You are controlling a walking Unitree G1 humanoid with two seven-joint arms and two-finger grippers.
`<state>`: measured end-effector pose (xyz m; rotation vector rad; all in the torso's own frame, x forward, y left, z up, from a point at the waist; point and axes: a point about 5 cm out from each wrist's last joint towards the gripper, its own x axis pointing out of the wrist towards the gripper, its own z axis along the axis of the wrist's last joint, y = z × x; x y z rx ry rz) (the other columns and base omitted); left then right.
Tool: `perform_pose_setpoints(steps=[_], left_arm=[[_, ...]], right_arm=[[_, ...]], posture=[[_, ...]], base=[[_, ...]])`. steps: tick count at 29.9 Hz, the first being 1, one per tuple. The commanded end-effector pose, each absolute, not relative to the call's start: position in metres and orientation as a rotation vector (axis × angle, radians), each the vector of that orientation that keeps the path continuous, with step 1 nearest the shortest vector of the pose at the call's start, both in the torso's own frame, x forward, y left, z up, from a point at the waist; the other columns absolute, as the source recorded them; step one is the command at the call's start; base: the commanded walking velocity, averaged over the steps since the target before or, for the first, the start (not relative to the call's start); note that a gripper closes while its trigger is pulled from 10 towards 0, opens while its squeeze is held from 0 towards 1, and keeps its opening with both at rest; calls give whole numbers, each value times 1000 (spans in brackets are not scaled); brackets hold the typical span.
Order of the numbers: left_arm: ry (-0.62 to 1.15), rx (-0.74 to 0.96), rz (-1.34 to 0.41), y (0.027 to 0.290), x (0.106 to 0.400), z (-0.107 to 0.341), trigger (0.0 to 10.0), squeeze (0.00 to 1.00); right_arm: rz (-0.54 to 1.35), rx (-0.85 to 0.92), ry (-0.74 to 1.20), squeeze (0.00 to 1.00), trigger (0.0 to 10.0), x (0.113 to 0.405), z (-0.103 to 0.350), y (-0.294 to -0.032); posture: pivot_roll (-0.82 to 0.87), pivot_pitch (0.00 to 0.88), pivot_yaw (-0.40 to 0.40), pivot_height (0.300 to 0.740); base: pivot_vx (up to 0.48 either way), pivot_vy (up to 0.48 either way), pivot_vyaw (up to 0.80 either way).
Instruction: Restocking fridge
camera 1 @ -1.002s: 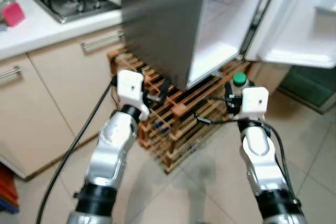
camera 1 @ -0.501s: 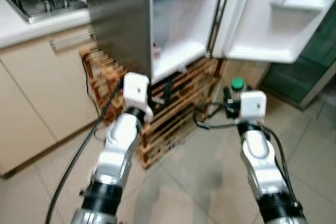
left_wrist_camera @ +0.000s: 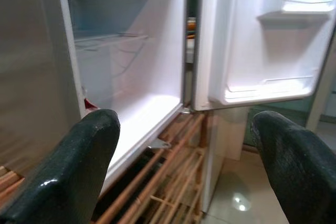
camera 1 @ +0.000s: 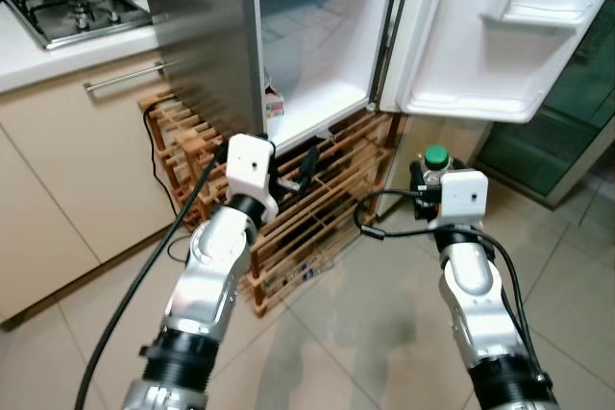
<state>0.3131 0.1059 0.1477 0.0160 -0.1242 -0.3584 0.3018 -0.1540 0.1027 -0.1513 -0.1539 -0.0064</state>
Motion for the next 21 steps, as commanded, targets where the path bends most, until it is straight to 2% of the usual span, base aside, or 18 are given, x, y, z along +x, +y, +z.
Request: perform_pose_setpoints(steps=[1, 5, 19, 21], left_arm=[[-142, 6, -402, 95, 313, 151, 10000, 0], [-149, 6, -413, 92, 313, 152, 10000, 0], [-155, 0, -456, 83, 312, 151, 10000, 0], [-143, -14, -449, 84, 312, 150, 10000, 0]], right_arm=[[-39, -161, -211, 0, 0, 303, 114, -163], [-46, -168, -206, 0, 0, 304, 114, -166], [-73, -178, -213, 0, 0, 305, 117, -172], [-72, -179, -214, 0, 0, 304, 117, -172]], posture=[[-87, 0, -6, 740], [-92, 0, -5, 740], [-107, 0, -5, 740], [-105, 0, -5, 740]], base=[[480, 0, 0], [466, 0, 0], [450, 0, -785], [446, 0, 0]])
